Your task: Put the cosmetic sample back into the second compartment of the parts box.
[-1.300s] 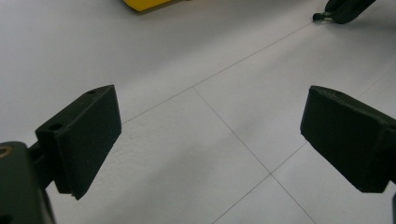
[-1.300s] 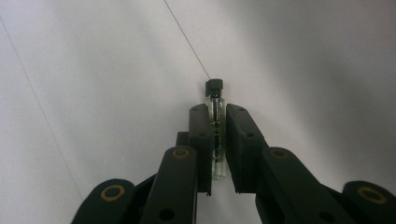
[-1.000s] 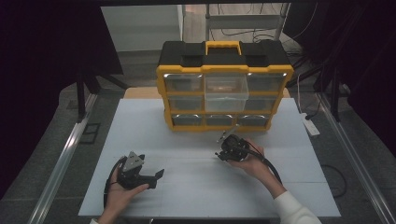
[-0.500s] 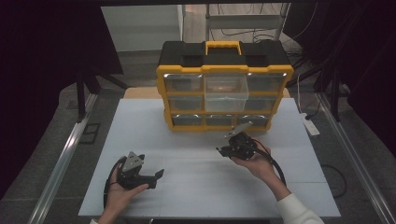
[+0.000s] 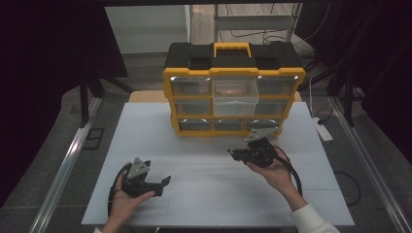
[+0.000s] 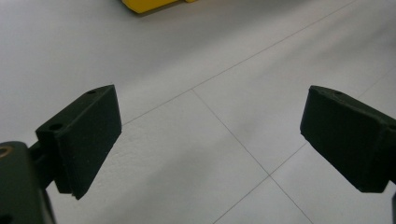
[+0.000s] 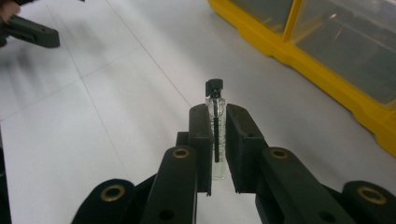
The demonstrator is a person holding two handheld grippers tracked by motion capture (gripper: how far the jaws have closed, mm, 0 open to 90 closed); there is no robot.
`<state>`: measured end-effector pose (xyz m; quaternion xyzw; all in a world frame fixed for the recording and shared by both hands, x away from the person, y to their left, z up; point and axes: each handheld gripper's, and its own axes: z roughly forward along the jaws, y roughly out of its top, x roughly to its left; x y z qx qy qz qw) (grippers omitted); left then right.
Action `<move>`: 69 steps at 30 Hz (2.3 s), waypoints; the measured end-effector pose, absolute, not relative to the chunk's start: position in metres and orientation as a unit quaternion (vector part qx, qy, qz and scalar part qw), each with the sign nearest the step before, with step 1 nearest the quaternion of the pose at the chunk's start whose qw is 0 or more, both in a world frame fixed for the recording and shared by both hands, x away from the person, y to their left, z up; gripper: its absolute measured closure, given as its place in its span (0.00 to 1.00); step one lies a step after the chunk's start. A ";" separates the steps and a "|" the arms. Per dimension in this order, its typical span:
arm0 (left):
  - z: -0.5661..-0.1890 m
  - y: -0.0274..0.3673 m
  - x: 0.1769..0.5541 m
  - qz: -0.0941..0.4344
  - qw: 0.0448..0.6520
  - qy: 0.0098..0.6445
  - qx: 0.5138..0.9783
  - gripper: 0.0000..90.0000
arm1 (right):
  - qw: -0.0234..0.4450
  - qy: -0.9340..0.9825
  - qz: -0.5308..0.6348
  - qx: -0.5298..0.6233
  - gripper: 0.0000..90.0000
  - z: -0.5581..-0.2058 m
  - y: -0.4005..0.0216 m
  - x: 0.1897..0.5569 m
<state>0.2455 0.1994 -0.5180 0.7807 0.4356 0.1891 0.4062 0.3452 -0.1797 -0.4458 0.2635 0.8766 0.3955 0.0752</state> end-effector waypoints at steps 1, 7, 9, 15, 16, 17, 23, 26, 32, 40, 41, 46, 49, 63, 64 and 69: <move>-0.518 0.199 0.245 0.189 0.406 0.435 0.781 0.06 | 0.076 0.875 0.400 0.264 0.90 -0.445 -0.181 0.344; -0.518 0.199 0.245 0.189 0.406 0.436 0.781 0.06 | 0.076 0.862 0.422 0.269 0.90 -0.439 -0.186 0.340; -0.518 0.199 0.245 0.189 0.406 0.436 0.781 0.06 | 0.078 0.858 0.431 0.270 0.90 -0.436 -0.187 0.339; -0.518 0.199 0.246 0.190 0.405 0.435 0.781 0.06 | 0.077 0.847 0.451 0.272 0.90 -0.431 -0.191 0.335; -0.518 0.199 0.246 0.190 0.406 0.435 0.781 0.06 | 0.077 0.845 0.453 0.273 0.90 -0.430 -0.191 0.335; -0.518 0.199 0.245 0.190 0.406 0.435 0.781 0.06 | 0.077 0.844 0.456 0.274 0.90 -0.429 -0.192 0.335; -0.518 0.199 0.246 0.191 0.406 0.433 0.782 0.06 | 0.075 0.836 0.467 0.277 0.90 -0.425 -0.194 0.333; -0.518 0.199 0.246 0.191 0.406 0.435 0.781 0.06 | 0.079 0.832 0.475 0.274 0.90 -0.421 -0.195 0.332; -0.517 0.199 0.245 0.192 0.408 0.433 0.780 0.06 | 0.084 0.822 0.494 0.271 0.90 -0.411 -0.197 0.328; -0.518 0.199 0.246 0.191 0.408 0.434 0.780 0.06 | 0.091 0.815 0.506 0.265 0.90 -0.404 -0.199 0.326; -0.518 0.199 0.246 0.192 0.408 0.434 0.780 0.06 | 0.091 0.815 0.506 0.265 0.90 -0.404 -0.199 0.326; -0.518 0.199 0.246 0.192 0.408 0.434 0.780 0.06 | 0.094 0.811 0.513 0.265 0.90 -0.401 -0.201 0.325; -0.517 0.199 0.245 0.192 0.409 0.433 0.780 0.06 | 0.099 0.808 0.517 0.263 0.90 -0.398 -0.202 0.325; -0.518 0.199 0.246 0.193 0.407 0.434 0.780 0.06 | 0.107 0.793 0.539 0.261 0.90 -0.384 -0.207 0.320; -0.518 0.199 0.245 0.193 0.407 0.434 0.780 0.06 | 0.106 0.789 0.545 0.262 0.90 -0.383 -0.207 0.320; -0.518 0.199 0.246 0.193 0.406 0.435 0.780 0.06 | 0.113 0.783 0.554 0.259 0.90 -0.376 -0.208 0.318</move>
